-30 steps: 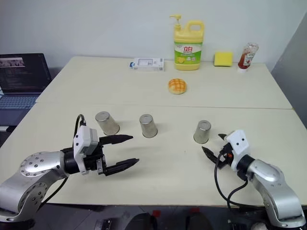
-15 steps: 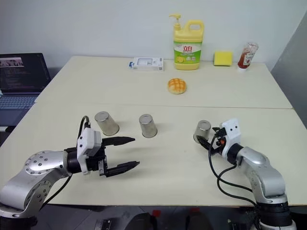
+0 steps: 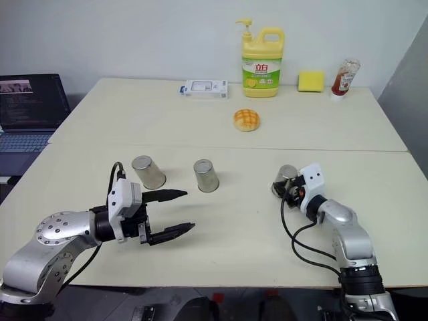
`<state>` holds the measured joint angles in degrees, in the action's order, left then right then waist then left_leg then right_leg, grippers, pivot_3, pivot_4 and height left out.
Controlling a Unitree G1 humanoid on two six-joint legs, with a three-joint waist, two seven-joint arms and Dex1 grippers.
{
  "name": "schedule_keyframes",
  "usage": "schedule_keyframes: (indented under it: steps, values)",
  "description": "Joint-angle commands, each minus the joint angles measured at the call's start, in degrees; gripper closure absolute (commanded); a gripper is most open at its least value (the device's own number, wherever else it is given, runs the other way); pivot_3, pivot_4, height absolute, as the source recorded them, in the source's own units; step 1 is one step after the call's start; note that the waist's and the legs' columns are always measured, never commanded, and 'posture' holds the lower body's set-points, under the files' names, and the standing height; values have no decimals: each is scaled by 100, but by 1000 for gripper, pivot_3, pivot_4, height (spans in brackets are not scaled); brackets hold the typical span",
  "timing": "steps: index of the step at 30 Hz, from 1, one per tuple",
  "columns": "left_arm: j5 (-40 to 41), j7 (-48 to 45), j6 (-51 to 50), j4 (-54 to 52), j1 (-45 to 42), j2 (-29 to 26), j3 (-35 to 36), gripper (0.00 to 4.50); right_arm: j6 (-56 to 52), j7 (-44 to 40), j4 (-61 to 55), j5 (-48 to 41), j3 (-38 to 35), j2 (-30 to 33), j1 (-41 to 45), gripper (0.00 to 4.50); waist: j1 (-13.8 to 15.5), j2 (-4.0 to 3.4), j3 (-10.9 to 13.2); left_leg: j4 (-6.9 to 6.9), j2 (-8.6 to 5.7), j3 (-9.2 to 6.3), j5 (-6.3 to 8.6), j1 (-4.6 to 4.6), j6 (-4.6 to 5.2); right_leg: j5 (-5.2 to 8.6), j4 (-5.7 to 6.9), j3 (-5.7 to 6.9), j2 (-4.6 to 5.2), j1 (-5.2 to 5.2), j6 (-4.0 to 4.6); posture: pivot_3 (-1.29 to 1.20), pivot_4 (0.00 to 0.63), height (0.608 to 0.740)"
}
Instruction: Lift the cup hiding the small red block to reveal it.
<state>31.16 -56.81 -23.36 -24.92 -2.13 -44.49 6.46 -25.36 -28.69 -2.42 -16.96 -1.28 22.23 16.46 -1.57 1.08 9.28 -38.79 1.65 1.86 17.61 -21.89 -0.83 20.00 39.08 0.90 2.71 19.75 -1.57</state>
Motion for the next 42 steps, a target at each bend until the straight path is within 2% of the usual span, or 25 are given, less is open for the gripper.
schedule_keyframes:
  steps: [1, 4, 7, 11, 16, 18, 20, 22, 28, 33, 36, 42]
  values:
    - [10, 61, 48, -210, 20, 35, 3, 0, 56, -66, -501, -201, -268, 60, 106, 1791, 0, -2, 1, 0, 0, 0, 0, 0, 0, 0, 0, 0, 0, 0, 0, 0, 150, 740]
    - [30, 104, 2, -265, 11, 52, -9, 0, -220, 29, -903, -507, -642, 152, 180, 1791, 1, -4, 3, 0, 0, 0, 0, -1, 0, 0, 0, 0, 0, 0, 0, 0, 150, 740]
    - [53, 146, -43, -288, -29, 50, -33, 0, -259, 74, -853, -400, -811, 390, 136, 1791, 5, -3, 2, 0, 0, 0, 0, -1, 0, 0, -1, 0, 1, -1, 0, 0, 150, 740]
    - [70, 173, -103, -268, -177, 67, -109, 0, 56, 291, 30, 298, -763, 814, 7, 1791, 13, -3, 2, 0, -1, 0, 0, 0, 0, 0, -1, 1, 1, -3, 0, 0, 150, 740]
    - [78, 186, -162, -261, -287, 76, -143, 0, 120, 262, 581, 359, -745, 778, -15, 1791, -19, -9, 1, 0, 0, 4, -1, 0, -1, 0, 0, -2, 0, -1, 0, 0, 150, 740]
    - [81, 190, -179, -278, -292, 72, -134, 0, 115, 285, 693, 356, -757, 752, -28, 1081, -24, -9, 1, 0, 3, 6, -1, 3, -1, 0, 0, -6, -4, -2, 0, 0, 150, 740]
    - [101, 240, -207, -312, -269, 80, -88, 0, 64, 322, 665, 258, -839, 697, -35, 710, -10, -9, 2, 0, 3, 5, -1, 5, -1, 0, 0, -6, -4, -5, 0, 0, 150, 740]
    - [161, 324, -273, -369, -223, 99, -6, 0, -3, 375, 556, 115, -989, 639, -28, 133, -9, -9, 2, 0, 2, 5, -1, 3, -1, 0, 0, -6, -3, -4, 0, 0, 150, 740]
    - [35, 704, -407, -658, 310, 2, 390, 0, 284, 827, -412, -12, -1735, 644, -241, 47, -6, -13, 4, 1, 2, 6, -1, -5, -1, 0, -3, -7, -2, 2, 0, 0, 150, 740]
    - [-337, 910, -397, -687, 902, -252, 900, 0, 189, 247, -1708, -430, -1960, 1023, -682, 47, -8, -14, 5, 6, 3, 6, -1, -8, -1, 0, -3, -8, -2, 9, 0, 0, 150, 740]
    - [-458, 980, -359, -578, 1106, -296, 1109, 0, 55, -616, -2353, -756, -1785, 1499, -1324, 47, -2, -13, 4, 5, 3, 3, 9, 3, 16, 0, -1, -6, -2, -2, 0, 0, 150, 740]
    - [-468, 947, -288, -503, 1392, -281, 1477, 0, -389, -1424, -3135, -1293, -1692, 2088, -2249, 47, 18, -11, 3, 1, 1, 0, 12, 5, 21, 0, -6, -3, 3, -12, 0, 0, 150, 740]
